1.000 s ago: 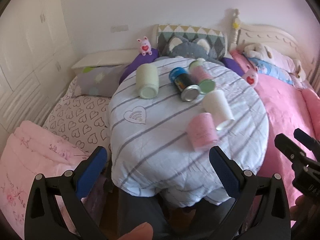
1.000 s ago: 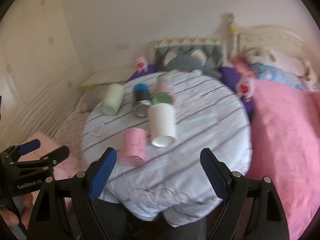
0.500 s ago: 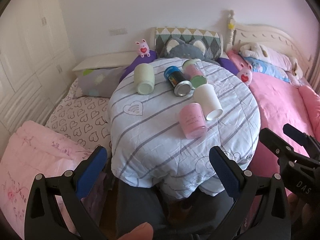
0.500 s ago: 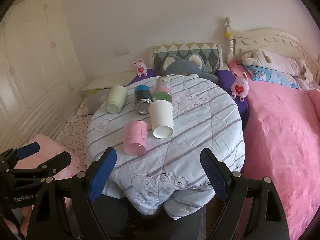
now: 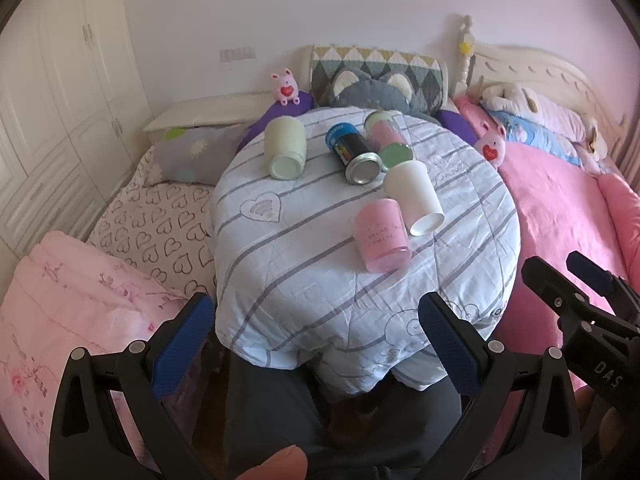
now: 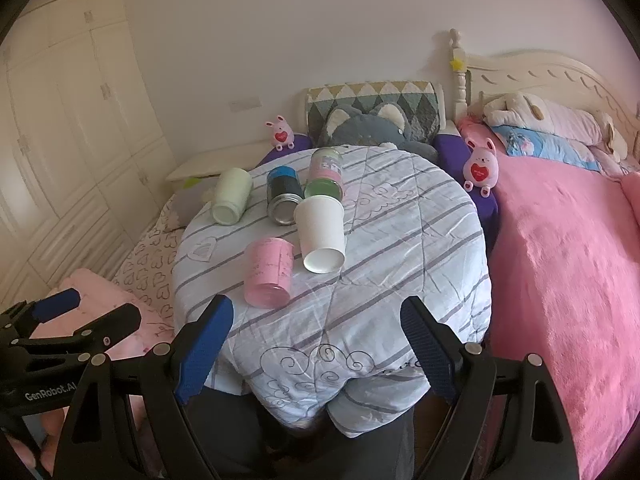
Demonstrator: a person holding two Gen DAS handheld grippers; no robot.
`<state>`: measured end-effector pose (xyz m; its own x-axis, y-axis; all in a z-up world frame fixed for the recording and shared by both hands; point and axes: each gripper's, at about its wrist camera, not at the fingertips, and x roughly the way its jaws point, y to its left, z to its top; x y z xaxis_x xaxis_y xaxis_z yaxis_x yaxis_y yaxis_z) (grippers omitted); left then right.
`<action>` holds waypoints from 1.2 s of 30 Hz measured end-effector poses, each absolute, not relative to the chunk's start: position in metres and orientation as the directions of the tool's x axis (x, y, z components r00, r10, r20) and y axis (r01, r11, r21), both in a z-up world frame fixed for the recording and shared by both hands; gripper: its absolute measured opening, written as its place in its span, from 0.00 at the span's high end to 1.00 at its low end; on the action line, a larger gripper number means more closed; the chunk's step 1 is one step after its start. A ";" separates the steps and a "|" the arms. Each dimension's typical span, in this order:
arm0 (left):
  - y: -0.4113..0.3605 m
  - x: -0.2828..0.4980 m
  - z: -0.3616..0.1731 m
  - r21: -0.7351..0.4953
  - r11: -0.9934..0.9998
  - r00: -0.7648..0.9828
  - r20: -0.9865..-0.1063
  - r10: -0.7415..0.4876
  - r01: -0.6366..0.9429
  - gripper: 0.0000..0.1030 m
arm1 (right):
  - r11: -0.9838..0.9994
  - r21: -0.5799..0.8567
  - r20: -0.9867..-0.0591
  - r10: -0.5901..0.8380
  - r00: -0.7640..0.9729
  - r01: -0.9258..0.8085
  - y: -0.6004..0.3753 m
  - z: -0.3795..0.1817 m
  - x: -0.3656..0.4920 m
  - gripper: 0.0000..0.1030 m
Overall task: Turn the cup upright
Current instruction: 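Move the left gripper toward the pink cup lying on its side, then close the left gripper around the pink cup and lift it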
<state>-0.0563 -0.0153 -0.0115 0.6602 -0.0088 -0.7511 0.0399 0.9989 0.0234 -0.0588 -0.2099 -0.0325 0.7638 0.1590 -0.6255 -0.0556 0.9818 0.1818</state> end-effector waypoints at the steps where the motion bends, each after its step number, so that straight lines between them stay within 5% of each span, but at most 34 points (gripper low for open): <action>1: -0.016 -0.054 -0.013 0.019 0.999 0.653 -0.757 -0.010 0.037 0.00 | 0.982 0.181 -0.628 0.157 0.762 -0.054 -0.212 -0.033 -0.058 0.16; 36: -0.071 0.113 -0.125 -0.090 0.995 0.352 -0.934 -0.067 -0.050 0.01 | 0.961 0.275 -0.750 0.223 0.622 -0.013 -0.277 -0.102 0.055 0.16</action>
<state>0.1133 -0.0714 -0.1248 0.3516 -0.0667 -0.9338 -0.0499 0.9947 -0.0899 0.0554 -0.2766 -0.1024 0.6224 0.2232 -0.7502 -0.0128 0.9612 0.2754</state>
